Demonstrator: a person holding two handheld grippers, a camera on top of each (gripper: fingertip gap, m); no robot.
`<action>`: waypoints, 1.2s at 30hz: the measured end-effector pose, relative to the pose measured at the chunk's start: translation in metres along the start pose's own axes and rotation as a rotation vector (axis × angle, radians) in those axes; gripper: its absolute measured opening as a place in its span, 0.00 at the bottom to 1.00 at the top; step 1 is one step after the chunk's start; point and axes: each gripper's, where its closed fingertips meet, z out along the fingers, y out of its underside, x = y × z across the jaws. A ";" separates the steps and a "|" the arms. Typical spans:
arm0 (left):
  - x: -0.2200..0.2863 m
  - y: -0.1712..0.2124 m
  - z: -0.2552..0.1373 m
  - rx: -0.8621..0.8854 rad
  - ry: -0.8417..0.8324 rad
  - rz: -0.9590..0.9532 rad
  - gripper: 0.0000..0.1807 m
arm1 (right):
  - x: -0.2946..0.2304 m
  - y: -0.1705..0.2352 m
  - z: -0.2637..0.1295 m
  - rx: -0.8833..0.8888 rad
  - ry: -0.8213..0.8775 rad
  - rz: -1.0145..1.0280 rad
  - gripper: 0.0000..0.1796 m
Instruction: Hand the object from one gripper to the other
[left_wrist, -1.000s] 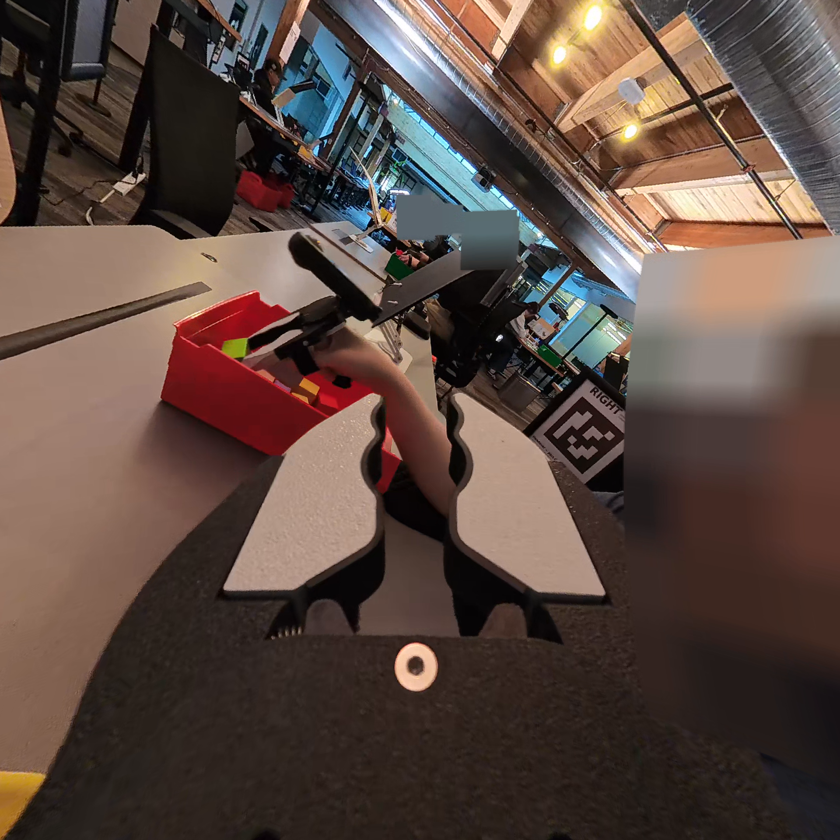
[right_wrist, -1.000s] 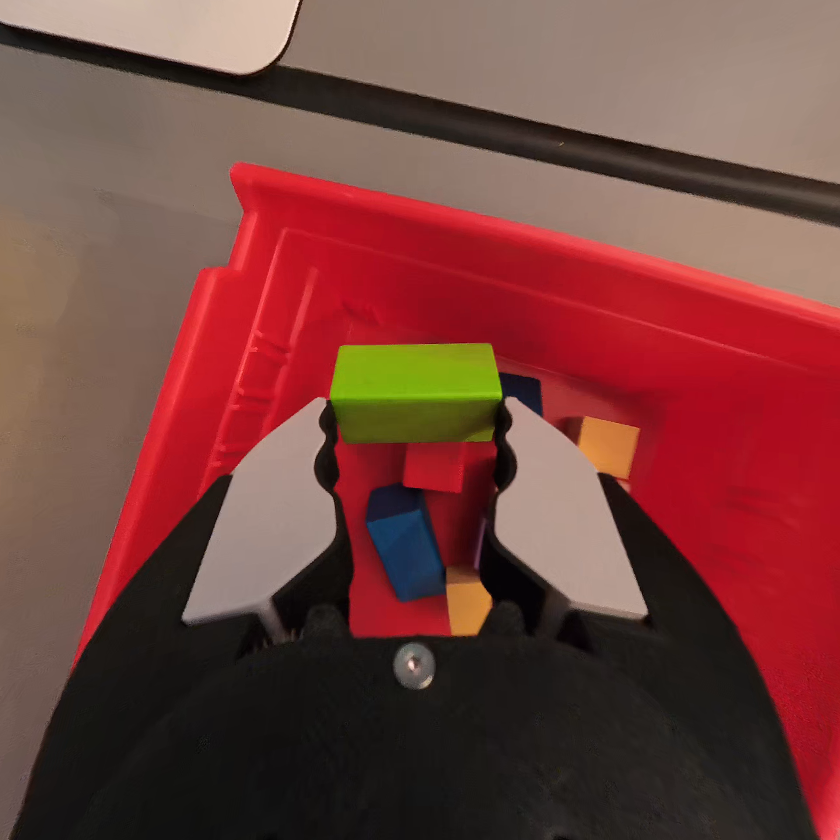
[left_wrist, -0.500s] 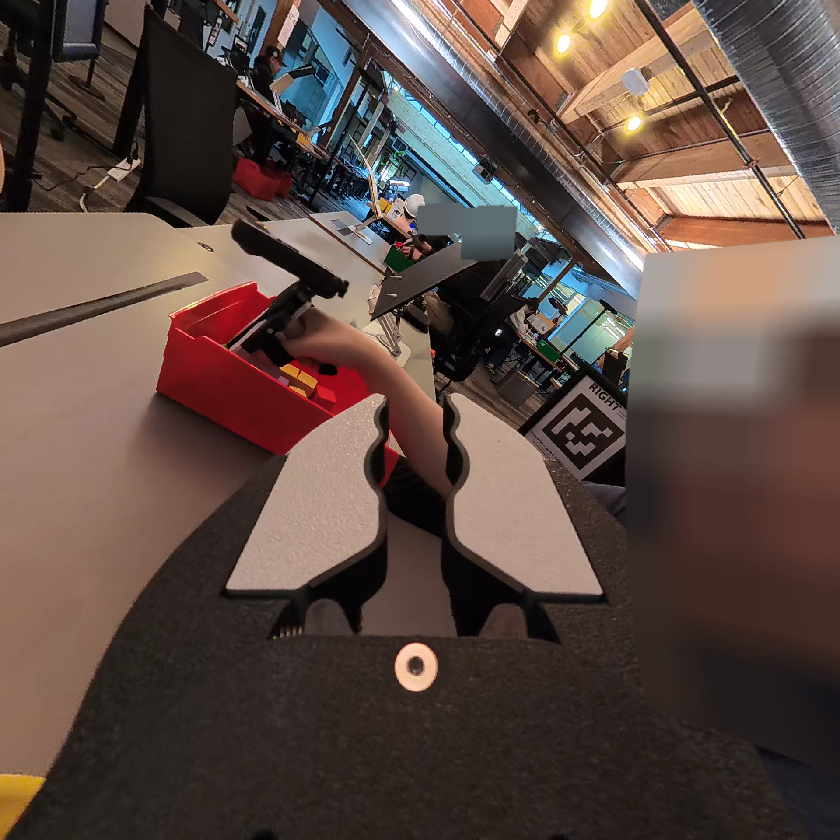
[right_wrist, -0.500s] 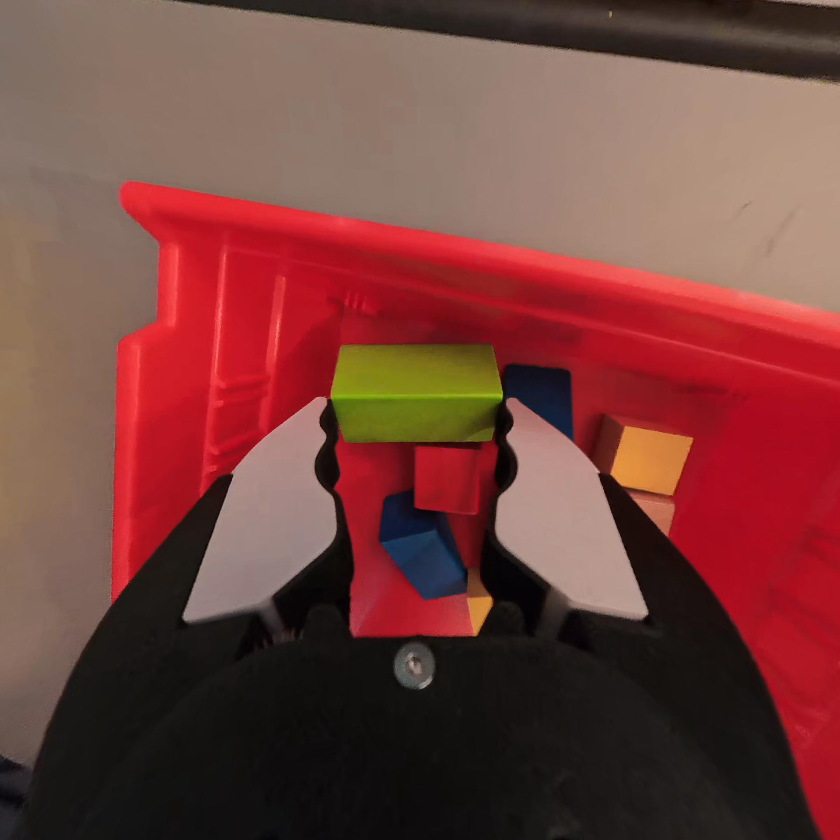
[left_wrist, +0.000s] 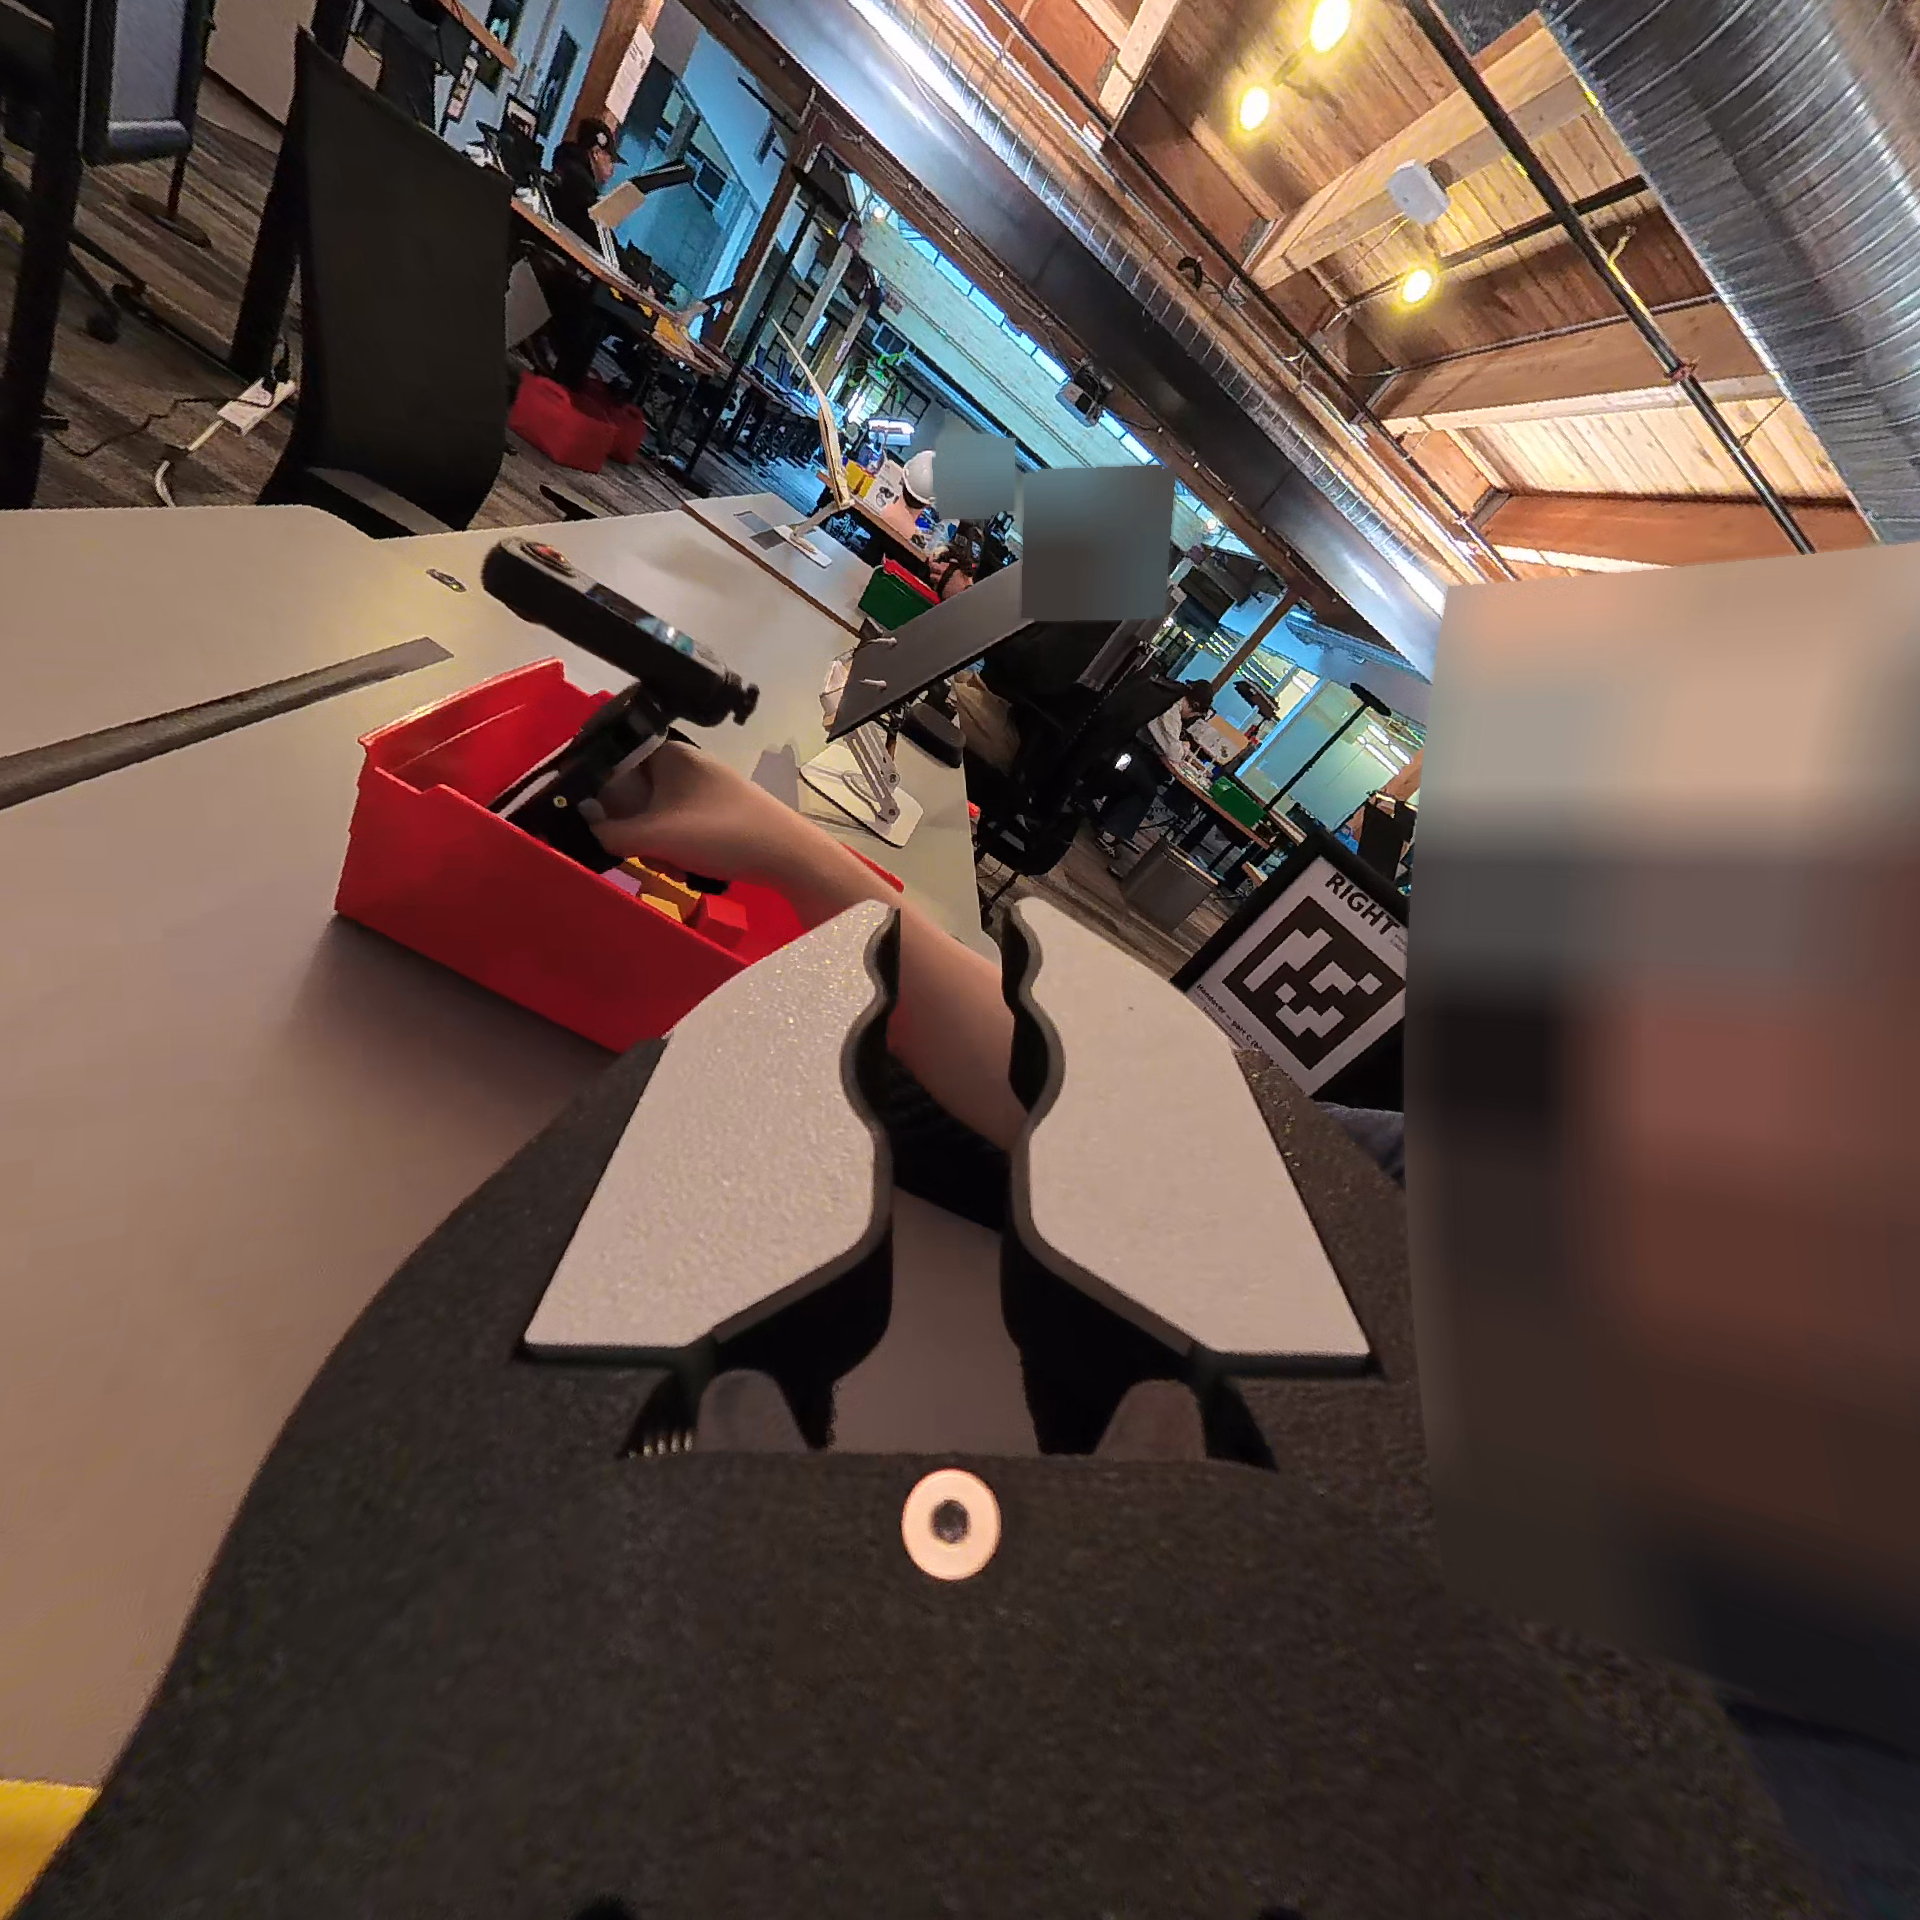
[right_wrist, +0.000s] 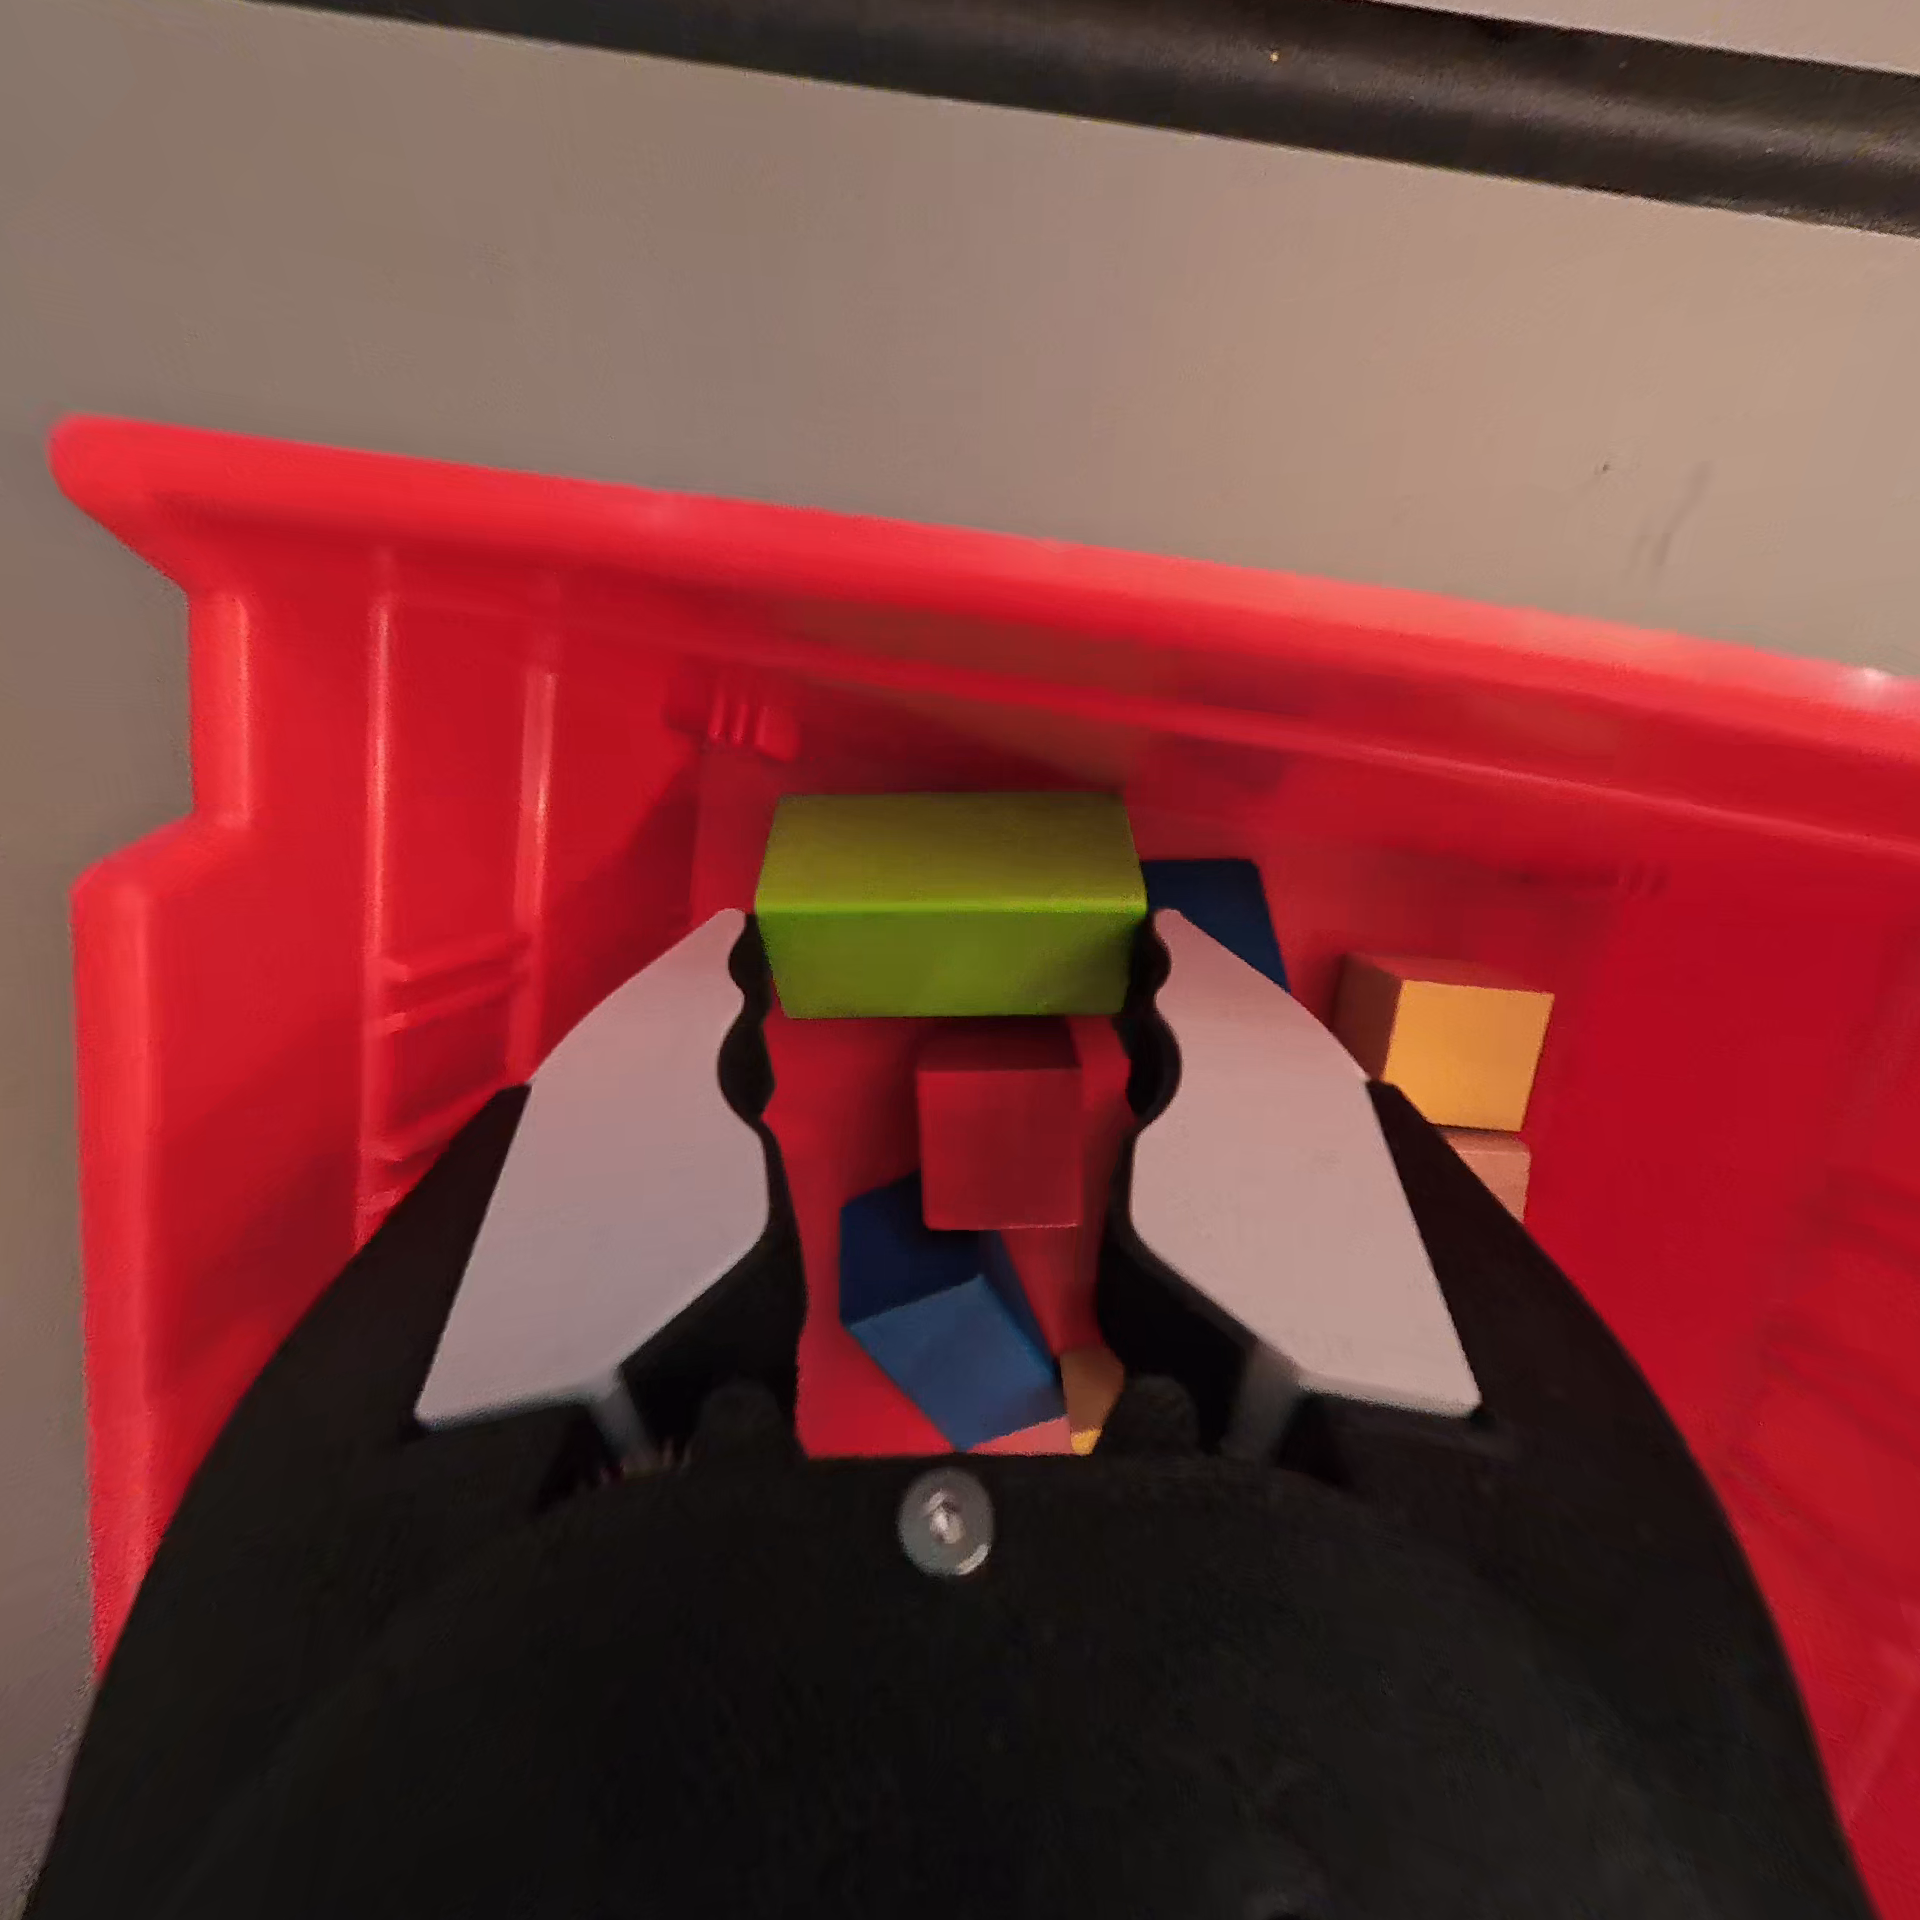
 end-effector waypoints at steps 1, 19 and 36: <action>0.000 0.000 0.000 0.002 0.001 -0.002 0.10 | 0.000 0.000 0.000 0.008 0.006 -0.006 0.38; 0.004 0.001 0.002 -0.005 0.021 -0.009 0.10 | -0.001 0.001 0.001 0.090 0.043 -0.021 0.38; 0.005 0.002 0.003 -0.011 0.034 -0.022 0.10 | -0.002 -0.004 0.004 0.114 0.027 -0.050 0.39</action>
